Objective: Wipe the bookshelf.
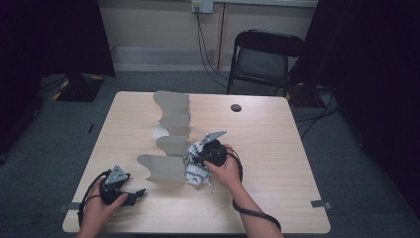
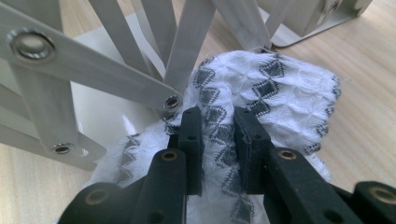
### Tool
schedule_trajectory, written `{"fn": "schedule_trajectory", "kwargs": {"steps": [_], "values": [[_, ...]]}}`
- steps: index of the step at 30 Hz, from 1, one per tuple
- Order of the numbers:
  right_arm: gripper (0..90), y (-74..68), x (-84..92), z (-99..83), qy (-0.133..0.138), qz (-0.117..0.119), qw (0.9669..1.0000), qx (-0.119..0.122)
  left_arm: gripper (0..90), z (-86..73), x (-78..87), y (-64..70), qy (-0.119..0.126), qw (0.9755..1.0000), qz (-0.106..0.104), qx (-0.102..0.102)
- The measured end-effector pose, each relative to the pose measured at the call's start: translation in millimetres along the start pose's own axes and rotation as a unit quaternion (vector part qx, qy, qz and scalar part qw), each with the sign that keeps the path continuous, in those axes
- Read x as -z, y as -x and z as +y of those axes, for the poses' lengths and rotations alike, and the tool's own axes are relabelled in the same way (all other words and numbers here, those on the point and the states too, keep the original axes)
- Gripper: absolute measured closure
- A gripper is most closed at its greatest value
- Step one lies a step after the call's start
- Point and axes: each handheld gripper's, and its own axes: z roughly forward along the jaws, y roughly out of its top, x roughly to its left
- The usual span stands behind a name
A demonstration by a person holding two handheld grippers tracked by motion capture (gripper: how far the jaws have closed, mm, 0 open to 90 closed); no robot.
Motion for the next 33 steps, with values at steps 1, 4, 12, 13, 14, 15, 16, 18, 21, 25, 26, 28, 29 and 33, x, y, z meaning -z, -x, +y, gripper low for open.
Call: {"fn": "schedule_trajectory", "kwargs": {"steps": [1, 4, 12, 13, 14, 15, 16, 18, 21, 25, 26, 28, 29, 33], "values": [[73.8, 0.0, -0.4, -1.2, -0.001, 0.000, 1.0000, -0.001, 14.8, 0.0, 0.0, 0.0, 0.000, 1.0000, 0.000, 0.000], [73.0, 0.2, 0.5, -4.4, -0.004, 0.001, 1.0000, 0.000, 14.8, 0.0, 0.0, 0.0, 0.000, 1.0000, 0.000, 0.000], [72.9, 8.0, 21.9, -15.3, -0.009, -0.011, 0.9999, -0.003, 14.8, 0.0, 0.0, 0.0, 0.000, 1.0000, 0.000, 0.000], [72.8, 9.5, 25.3, -17.8, -0.009, -0.014, 0.9998, -0.005, 14.8, 0.0, 0.0, 0.1, 0.000, 1.0000, 0.000, 0.000], [72.8, 11.0, 28.7, -20.2, -0.009, -0.016, 0.9998, -0.007, 14.8, 0.0, 0.1, -0.1, 0.000, 1.0000, 0.000, -0.001], [72.9, 12.5, 32.0, -22.6, -0.008, -0.019, 0.9998, -0.008, 14.8, 0.0, 0.0, 0.0, 0.000, 1.0000, 0.000, 0.000], [72.8, 13.6, 35.2, -25.3, -0.009, -0.020, 0.9997, -0.011, 14.8, 0.0, 0.0, 0.0, 0.000, 1.0000, 0.000, 0.000], [72.8, 16.3, 40.8, -31.0, -0.009, -0.024, 0.9996, -0.015, 14.8, 0.0, 0.0, 0.0, 0.000, 1.0000, 0.000, 0.000], [72.8, 20.4, 48.8, -38.8, -0.009, -0.028, 0.9994, -0.021, 14.8, 0.0, 0.0, 0.0, 0.000, 1.0000, 0.000, 0.000], [72.3, 23.6, 56.5, -45.4, -0.010, -0.033, 0.9990, -0.027, 14.8, 0.0, 0.0, 0.1, 0.000, 1.0000, 0.000, 0.000], [71.2, 24.5, 57.8, -46.3, -0.009, -0.034, 0.9989, -0.030, 14.8, 0.0, 0.0, 0.0, 0.000, 1.0000, 0.000, 0.000], [68.3, 25.4, 59.9, -47.1, -0.013, -0.038, 0.9986, -0.032, 14.8, 0.0, 0.0, 0.0, 0.000, 1.0000, 0.000, 0.000], [67.2, 26.0, 60.8, -47.3, -0.014, -0.038, 0.9987, -0.031, 14.8, 0.0, 0.0, 0.0, 0.000, 1.0000, 0.000, 0.000], [63.5, 26.2, 64.3, -45.2, -0.012, -0.039, 0.9985, -0.037, 14.8, 0.0, 0.0, 0.1, 0.000, 1.0000, 0.000, 0.000]]}}
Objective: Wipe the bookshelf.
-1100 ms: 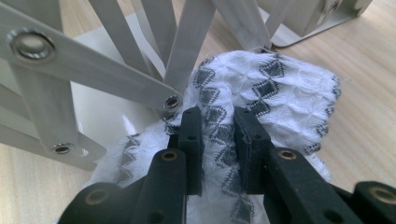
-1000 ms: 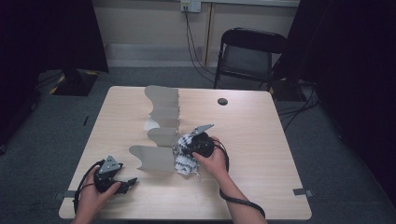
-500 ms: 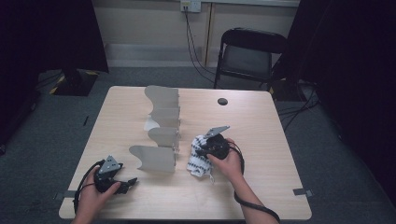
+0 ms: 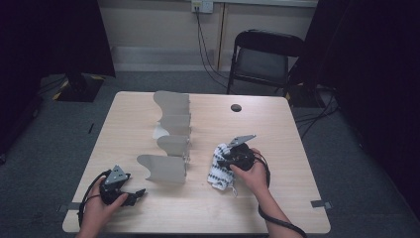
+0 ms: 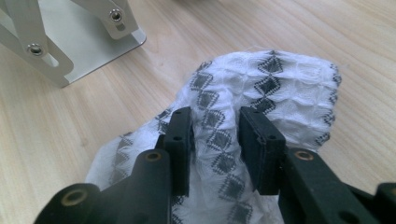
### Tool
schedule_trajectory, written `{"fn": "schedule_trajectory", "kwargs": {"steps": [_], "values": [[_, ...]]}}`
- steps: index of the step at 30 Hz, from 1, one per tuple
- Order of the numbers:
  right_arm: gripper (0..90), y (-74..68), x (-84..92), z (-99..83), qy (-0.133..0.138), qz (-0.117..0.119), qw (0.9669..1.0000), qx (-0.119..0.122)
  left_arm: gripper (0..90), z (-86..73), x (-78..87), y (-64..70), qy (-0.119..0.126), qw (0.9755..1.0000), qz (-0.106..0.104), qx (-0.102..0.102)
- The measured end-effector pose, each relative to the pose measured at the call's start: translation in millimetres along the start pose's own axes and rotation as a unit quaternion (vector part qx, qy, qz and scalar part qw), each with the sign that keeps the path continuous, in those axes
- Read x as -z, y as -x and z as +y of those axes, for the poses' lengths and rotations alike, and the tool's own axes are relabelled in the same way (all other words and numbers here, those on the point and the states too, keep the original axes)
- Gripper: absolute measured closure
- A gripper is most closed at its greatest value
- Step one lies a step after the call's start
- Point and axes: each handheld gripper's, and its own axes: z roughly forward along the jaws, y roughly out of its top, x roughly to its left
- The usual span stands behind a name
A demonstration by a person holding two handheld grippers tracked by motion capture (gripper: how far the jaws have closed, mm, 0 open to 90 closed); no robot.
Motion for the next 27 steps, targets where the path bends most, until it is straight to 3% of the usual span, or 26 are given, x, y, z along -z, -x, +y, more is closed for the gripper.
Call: {"fn": "schedule_trajectory", "kwargs": {"steps": [7, 18, 27], "values": [[56.9, -2.2, 10.7, 13.3, 0.014, -0.002, 0.9999, 0.003, 14.8, 0.0, 0.0, 0.1, 0.000, 1.0000, 0.000, 0.000], [52.7, -19.1, 25.4, 57.1, 0.032, 0.022, 0.9989, 0.026, 14.7, 0.0, 0.0, 0.6, 0.000, 1.0000, 0.003, 0.001], [50.5, -37.5, 31.7, 98.4, 0.034, 0.030, 0.9968, 0.065, 14.7, 0.0, 0.0, 0.5, 0.000, 1.0000, 0.002, 0.001]]}}
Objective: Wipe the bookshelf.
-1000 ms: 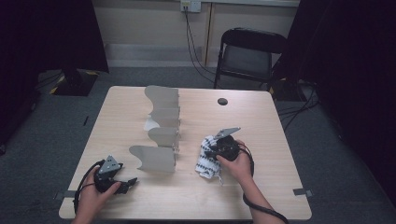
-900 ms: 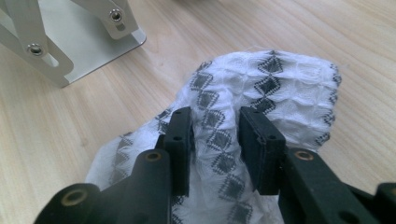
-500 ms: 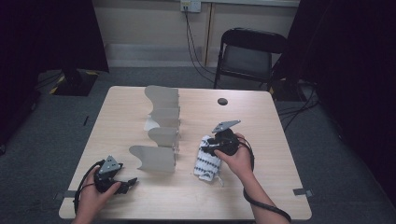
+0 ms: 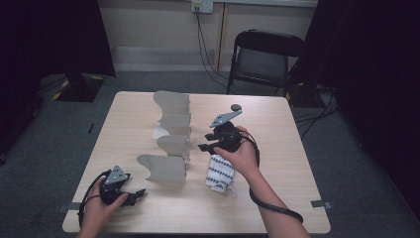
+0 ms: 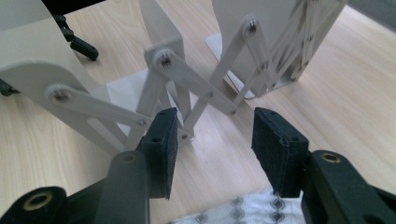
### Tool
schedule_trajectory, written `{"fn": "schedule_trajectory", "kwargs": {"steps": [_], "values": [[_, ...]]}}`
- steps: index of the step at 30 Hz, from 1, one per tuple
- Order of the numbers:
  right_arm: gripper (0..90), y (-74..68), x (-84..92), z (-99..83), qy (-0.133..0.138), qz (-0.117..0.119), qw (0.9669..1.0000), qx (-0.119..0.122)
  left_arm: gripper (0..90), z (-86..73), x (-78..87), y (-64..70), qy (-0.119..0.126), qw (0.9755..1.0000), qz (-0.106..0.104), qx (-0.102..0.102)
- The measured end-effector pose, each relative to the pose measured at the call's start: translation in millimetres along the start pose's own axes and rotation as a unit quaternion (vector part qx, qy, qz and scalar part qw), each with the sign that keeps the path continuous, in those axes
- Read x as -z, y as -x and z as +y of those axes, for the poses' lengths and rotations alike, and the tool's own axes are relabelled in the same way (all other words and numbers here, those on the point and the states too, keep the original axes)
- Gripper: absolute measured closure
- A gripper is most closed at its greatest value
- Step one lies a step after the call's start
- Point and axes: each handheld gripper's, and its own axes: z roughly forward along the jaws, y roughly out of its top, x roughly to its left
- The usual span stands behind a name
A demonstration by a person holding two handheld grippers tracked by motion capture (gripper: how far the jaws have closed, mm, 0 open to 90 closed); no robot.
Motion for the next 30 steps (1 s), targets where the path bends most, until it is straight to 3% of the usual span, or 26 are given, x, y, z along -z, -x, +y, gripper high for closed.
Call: {"fn": "schedule_trajectory", "kwargs": {"steps": [10, 18, 30], "values": [[50.1, -10.6, 1.4, 31.2, 0.014, 0.012, 0.9997, 0.014, 14.7, 0.0, 0.0, 0.0, 0.000, 1.0000, 0.000, 0.000], [51.6, -19.6, -23.6, 43.9, 0.010, 0.026, 0.9995, 0.017, 14.7, 0.0, 0.0, 0.0, 0.000, 1.0000, -0.001, 0.000], [63.0, -18.1, -62.0, 45.1, -0.018, 0.031, 0.9994, 0.004, 14.7, 0.0, 0.0, 0.0, 0.000, 1.0000, 0.000, 0.000]]}}
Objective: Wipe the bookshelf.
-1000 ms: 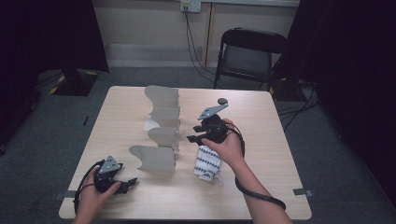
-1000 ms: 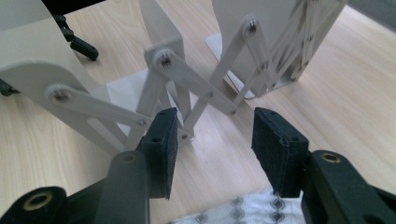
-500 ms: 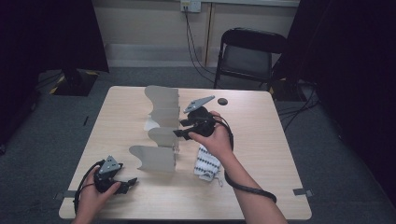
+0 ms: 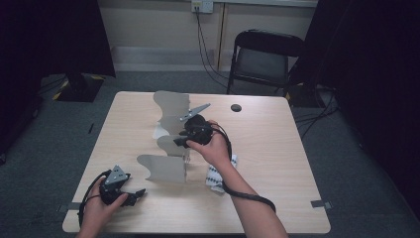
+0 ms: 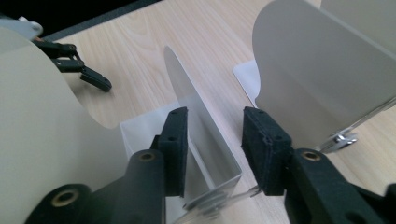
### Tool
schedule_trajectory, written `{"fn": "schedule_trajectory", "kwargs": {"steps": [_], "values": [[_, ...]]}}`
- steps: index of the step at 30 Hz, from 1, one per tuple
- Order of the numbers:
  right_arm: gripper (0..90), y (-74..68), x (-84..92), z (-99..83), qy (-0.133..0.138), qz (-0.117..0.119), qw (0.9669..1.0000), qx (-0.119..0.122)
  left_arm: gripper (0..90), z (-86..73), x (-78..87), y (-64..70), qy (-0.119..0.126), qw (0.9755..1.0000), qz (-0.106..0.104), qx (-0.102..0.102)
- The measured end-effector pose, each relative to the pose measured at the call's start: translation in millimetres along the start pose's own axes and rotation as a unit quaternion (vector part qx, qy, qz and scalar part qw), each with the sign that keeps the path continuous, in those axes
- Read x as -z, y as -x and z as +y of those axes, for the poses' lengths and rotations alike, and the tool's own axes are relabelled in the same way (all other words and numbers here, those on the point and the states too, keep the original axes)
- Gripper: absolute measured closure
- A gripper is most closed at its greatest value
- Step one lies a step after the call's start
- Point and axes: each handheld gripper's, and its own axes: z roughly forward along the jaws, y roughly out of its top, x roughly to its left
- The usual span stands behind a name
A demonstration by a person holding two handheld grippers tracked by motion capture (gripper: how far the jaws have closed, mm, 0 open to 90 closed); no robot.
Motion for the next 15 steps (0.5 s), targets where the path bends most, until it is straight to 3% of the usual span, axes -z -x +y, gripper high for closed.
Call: {"fn": "schedule_trajectory", "kwargs": {"steps": [4, 15], "values": [[71.0, 0.3, -7.3, -1.8, -0.017, 0.003, 0.9998, 0.003, 14.6, 0.0, 0.0, 0.0, 0.000, 1.0000, -0.001, 0.000], [73.4, -2.3, -8.4, -2.0, -0.027, -0.015, 0.9989, 0.036, 14.6, 0.0, -0.1, -0.1, 0.000, 1.0000, -0.001, 0.000]]}}
